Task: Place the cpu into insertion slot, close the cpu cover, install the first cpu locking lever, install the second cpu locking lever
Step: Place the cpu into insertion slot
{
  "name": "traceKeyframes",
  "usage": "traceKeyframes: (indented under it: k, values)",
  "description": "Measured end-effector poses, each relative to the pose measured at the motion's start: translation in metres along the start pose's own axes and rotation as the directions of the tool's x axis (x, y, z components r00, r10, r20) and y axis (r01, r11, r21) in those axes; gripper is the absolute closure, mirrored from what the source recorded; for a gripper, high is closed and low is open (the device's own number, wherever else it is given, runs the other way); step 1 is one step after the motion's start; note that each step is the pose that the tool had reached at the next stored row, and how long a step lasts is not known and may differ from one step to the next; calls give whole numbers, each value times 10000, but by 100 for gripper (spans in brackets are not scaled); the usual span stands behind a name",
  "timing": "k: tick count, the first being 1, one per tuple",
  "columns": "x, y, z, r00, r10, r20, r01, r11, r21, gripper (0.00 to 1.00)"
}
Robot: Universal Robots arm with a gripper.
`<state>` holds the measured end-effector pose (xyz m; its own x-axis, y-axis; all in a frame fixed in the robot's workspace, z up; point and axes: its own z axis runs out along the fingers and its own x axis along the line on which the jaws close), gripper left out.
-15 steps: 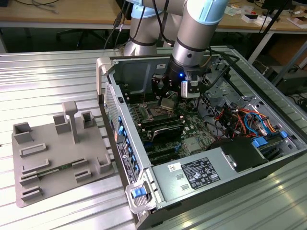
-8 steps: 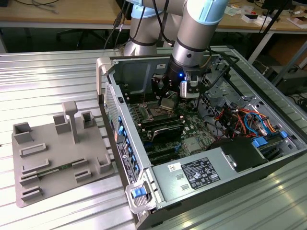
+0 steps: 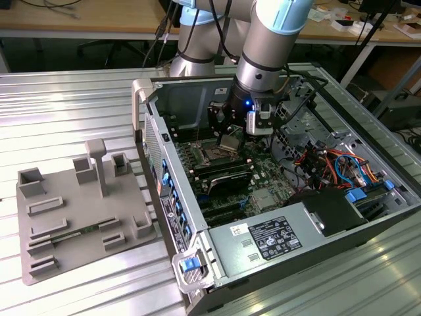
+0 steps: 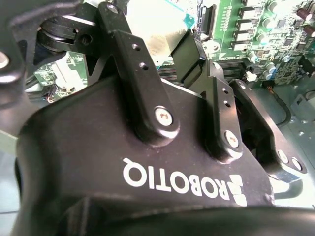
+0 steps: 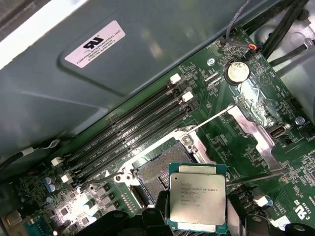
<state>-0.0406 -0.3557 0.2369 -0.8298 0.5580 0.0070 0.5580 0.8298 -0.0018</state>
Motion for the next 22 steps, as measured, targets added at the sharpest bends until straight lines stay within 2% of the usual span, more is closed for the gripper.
traceKeyframes:
  k: [22]
  values:
    - [0,0,13,9981,610,-2,-610,9981,-4,45]
